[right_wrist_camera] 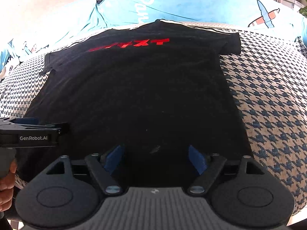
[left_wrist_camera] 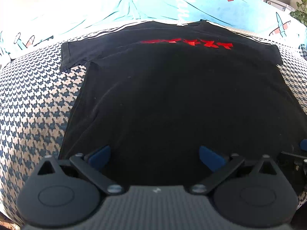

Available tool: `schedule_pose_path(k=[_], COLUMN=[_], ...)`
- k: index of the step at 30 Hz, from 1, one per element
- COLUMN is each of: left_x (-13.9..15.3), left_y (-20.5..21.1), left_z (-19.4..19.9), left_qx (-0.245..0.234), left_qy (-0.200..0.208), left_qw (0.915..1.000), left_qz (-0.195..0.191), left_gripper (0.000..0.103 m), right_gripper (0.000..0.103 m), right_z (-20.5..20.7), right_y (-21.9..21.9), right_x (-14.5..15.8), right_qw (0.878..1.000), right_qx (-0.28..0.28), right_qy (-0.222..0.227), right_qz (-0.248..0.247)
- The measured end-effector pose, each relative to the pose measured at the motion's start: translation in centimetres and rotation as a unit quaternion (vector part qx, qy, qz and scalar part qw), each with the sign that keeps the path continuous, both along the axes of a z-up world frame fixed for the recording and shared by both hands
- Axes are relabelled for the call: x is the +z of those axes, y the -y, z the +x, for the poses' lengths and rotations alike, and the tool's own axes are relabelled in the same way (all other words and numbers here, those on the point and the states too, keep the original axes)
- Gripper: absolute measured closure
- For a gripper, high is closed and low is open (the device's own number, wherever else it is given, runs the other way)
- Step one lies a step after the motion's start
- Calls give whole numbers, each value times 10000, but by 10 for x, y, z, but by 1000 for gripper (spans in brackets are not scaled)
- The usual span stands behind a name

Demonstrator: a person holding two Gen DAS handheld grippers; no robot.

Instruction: Fold clothes

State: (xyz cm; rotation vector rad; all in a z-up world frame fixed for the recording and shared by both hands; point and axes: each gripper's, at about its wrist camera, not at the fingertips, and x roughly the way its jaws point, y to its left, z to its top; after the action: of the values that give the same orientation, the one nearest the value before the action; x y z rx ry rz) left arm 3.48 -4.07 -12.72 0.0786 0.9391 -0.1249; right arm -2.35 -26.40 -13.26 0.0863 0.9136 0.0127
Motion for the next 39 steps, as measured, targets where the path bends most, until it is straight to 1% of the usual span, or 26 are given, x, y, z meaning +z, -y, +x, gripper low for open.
schedule_pose_path(k=[16,25,33,39], left_x=[-2,-1,0,1], left_y=[-5,-6,-5,-3], left_z=[1,0,1,8], left_qx=[-53,-45,40,114], left_qy=[-17,-24,-31,-66], left_qw=[10000,10000,10000,9999], left_qz=[17,28,2,-36], left_gripper=[0,0,0,0], right_gripper=[23,23,23,23], right_z=[0,-8,-5,6], right_y=[-1,1,9,16], right_x=[-1,0,5,15], right_qw=[10000,9999,9998,9997], right_qx=[-5,-109,-198,-220], right_qy=[9,-13,-18,36], right_qz=[-39,-124,29,-45])
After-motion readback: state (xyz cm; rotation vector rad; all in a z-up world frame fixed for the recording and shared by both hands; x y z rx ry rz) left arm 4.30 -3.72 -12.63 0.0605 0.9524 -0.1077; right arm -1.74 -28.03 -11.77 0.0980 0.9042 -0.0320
